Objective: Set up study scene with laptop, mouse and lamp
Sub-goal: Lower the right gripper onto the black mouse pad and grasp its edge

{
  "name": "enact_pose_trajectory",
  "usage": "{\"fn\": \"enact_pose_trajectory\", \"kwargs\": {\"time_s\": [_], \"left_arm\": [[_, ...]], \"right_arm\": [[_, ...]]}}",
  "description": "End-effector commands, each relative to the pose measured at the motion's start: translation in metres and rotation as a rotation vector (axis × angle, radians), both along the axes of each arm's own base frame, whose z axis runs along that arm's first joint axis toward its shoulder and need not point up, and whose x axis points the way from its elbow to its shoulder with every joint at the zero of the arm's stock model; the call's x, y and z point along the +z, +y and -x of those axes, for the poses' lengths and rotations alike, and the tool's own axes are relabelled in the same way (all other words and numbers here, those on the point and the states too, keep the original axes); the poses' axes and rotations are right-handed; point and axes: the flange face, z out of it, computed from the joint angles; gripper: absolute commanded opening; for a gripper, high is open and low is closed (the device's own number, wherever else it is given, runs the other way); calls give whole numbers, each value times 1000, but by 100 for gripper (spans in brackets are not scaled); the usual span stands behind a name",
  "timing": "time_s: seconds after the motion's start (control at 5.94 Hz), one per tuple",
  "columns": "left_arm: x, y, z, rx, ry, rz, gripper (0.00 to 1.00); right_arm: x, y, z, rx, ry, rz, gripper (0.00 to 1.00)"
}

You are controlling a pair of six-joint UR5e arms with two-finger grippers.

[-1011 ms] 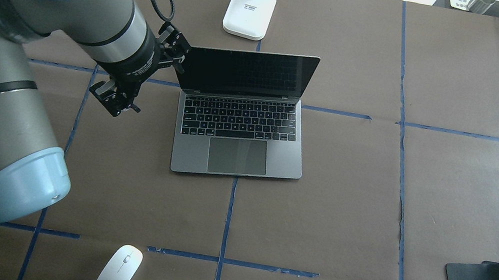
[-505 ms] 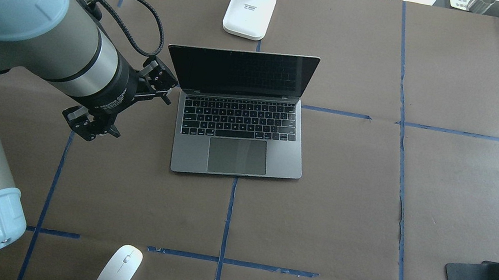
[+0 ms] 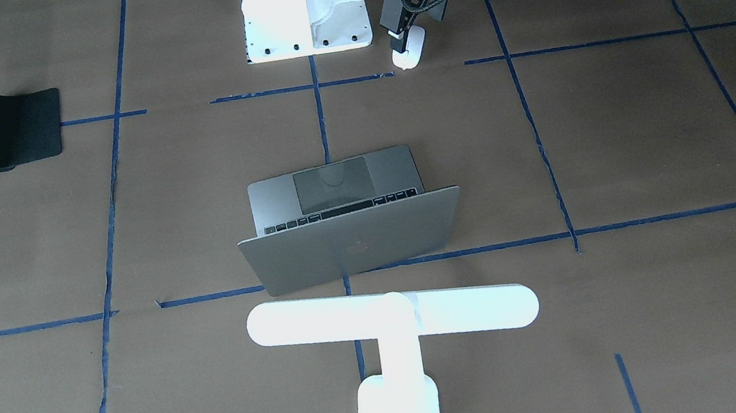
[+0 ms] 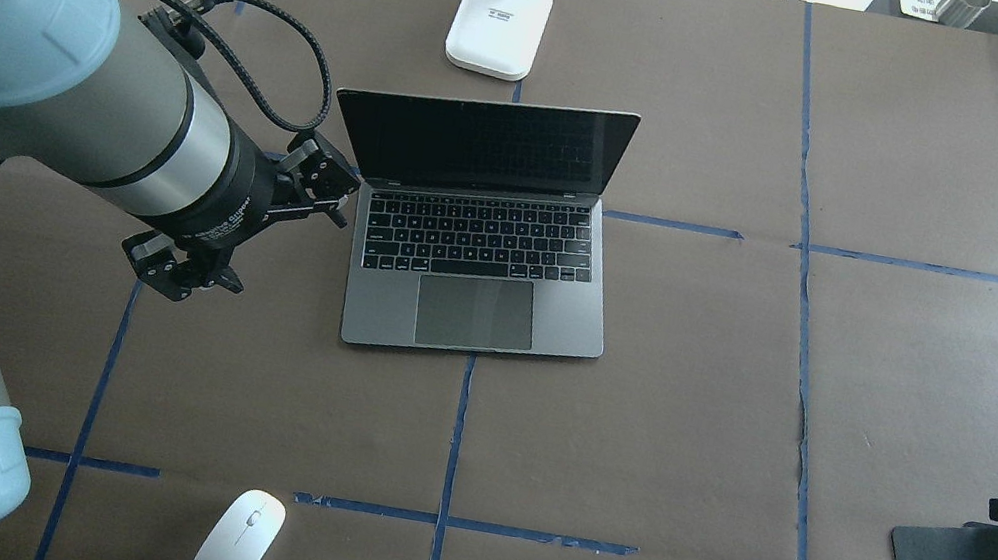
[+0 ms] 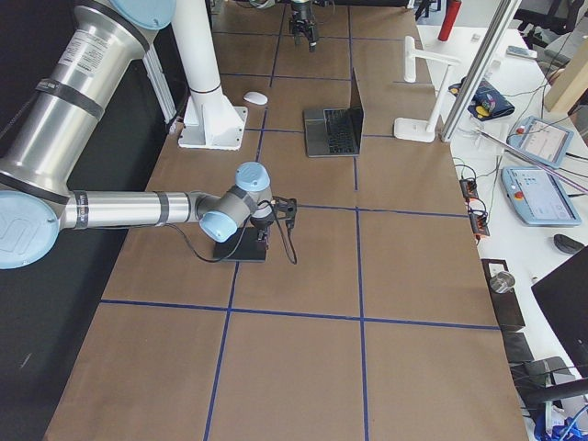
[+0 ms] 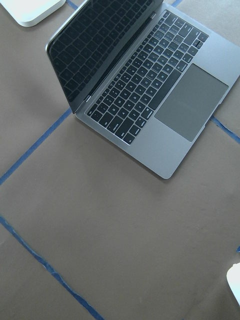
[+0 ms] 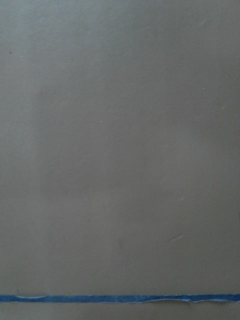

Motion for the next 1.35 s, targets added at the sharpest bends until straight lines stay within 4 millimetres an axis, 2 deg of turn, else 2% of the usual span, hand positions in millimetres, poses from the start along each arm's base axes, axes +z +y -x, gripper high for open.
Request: {"fn": "enact_pose_trajectory", "kwargs": {"time_s": [0.0,0.67,1.01,1.18], "left_arm": [[0,4,-2,5,1,1,100],[4,7,-6,18,-6,1,100],[3,10,-9,27,-4,1,100],[3,10,-9,27,-3,0,100]], "right_arm": [[26,32,29,-53,61,23,100],[49,40,34,-93,91,55,99],[64,42,31,-94,115,72,87],[63,43,32,-99,111,79,75]]}}
